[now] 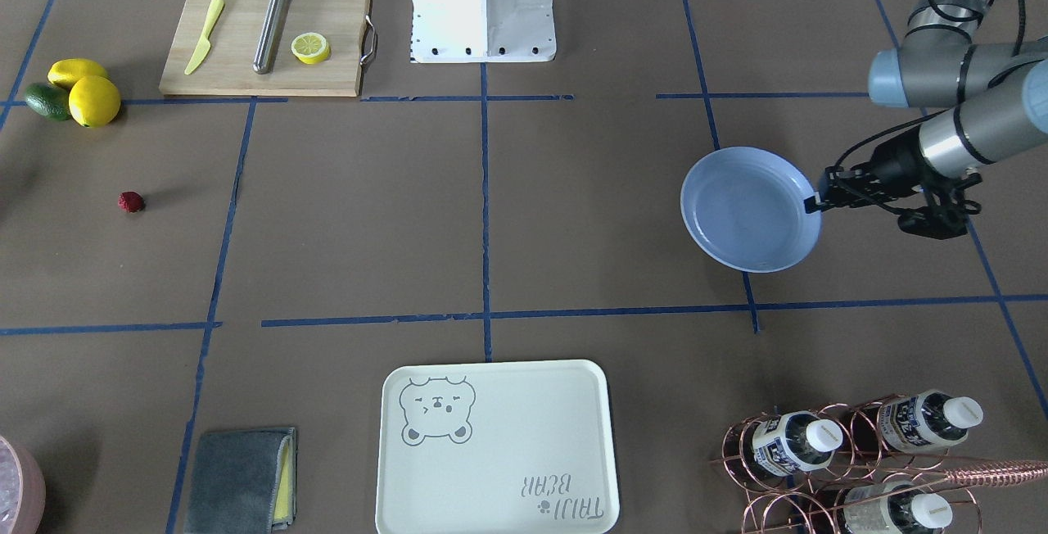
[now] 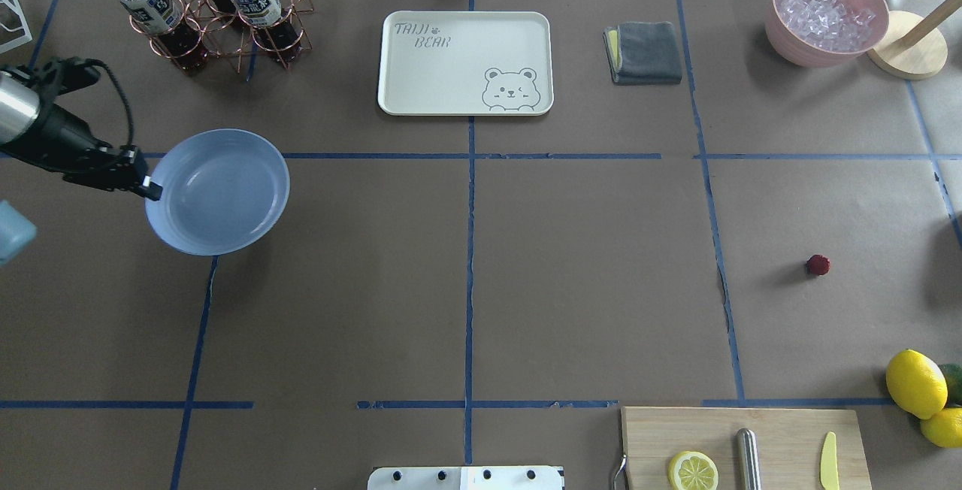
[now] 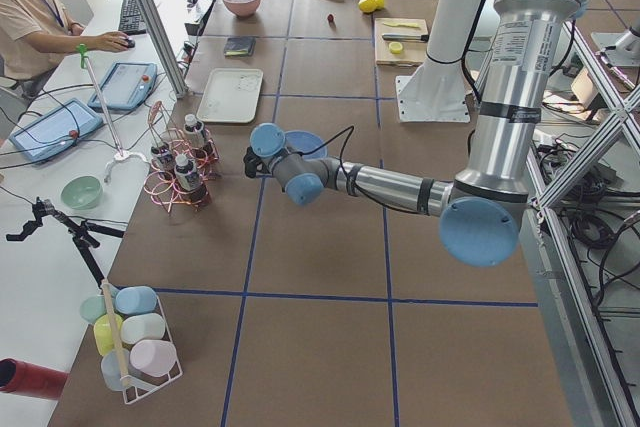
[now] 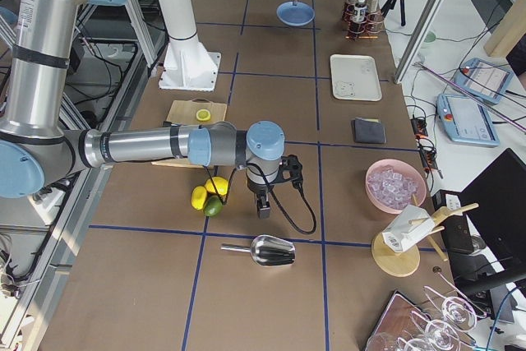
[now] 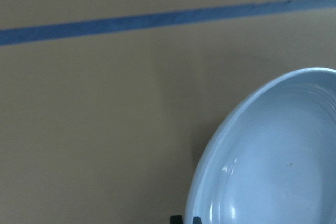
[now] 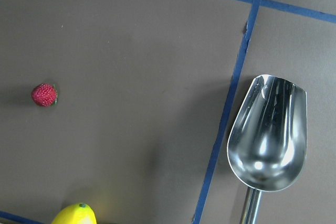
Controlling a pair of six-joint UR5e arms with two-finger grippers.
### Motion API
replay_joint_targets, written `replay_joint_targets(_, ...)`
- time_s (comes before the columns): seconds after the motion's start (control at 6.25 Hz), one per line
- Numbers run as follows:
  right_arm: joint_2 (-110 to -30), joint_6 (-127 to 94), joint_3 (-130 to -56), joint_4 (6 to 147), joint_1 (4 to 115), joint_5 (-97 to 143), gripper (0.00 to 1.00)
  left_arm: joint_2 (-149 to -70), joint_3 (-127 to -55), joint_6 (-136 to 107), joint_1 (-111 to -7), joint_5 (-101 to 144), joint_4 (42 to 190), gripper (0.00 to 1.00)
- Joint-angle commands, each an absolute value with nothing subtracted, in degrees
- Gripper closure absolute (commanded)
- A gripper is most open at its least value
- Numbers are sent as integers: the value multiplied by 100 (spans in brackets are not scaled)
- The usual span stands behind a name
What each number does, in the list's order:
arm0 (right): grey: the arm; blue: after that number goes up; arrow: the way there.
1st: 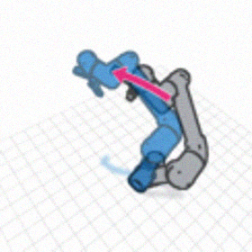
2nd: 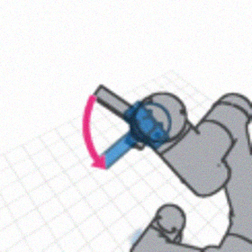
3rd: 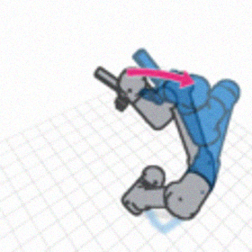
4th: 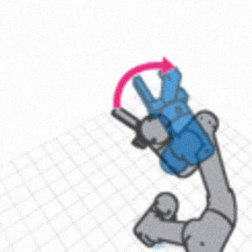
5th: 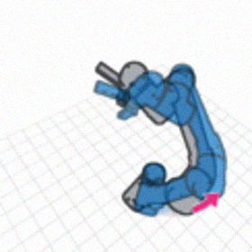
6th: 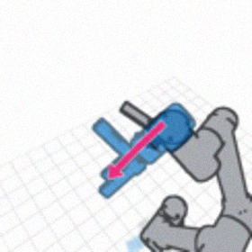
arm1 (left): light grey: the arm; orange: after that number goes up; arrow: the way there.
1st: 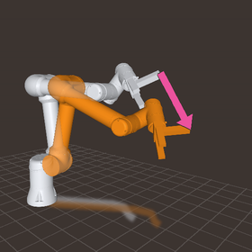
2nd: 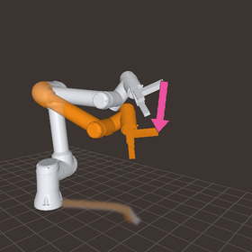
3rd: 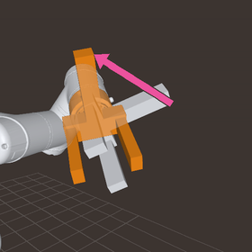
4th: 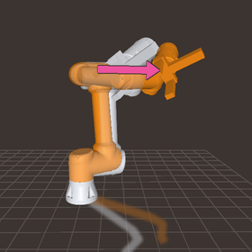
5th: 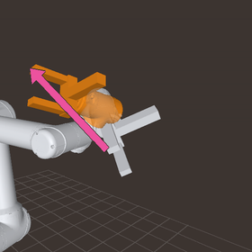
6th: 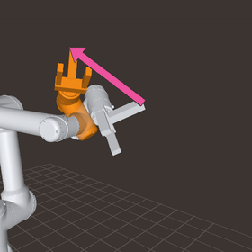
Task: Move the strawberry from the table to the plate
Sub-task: 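Grasp the light blue plate rim with the left gripper, slide it toward center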
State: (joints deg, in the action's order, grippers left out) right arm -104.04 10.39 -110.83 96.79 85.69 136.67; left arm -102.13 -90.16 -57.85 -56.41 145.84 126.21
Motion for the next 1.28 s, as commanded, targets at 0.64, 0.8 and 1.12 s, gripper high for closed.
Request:
replay_joint_targets(0.64,-10389,1028,-11118,9659,8569,13684,0,-12592,-8266,-8323,-3182,12577,12639,100)
replay_joint_targets(0.8,-10389,1028,-11118,9659,8569,13745,0,-12586,-8244,-8323,-3190,12577,12630,100)
replay_joint_targets(1.12,-10389,1020,-11118,9659,8561,14104,0,-12577,-8209,-8332,-3199,12288,12630,100)
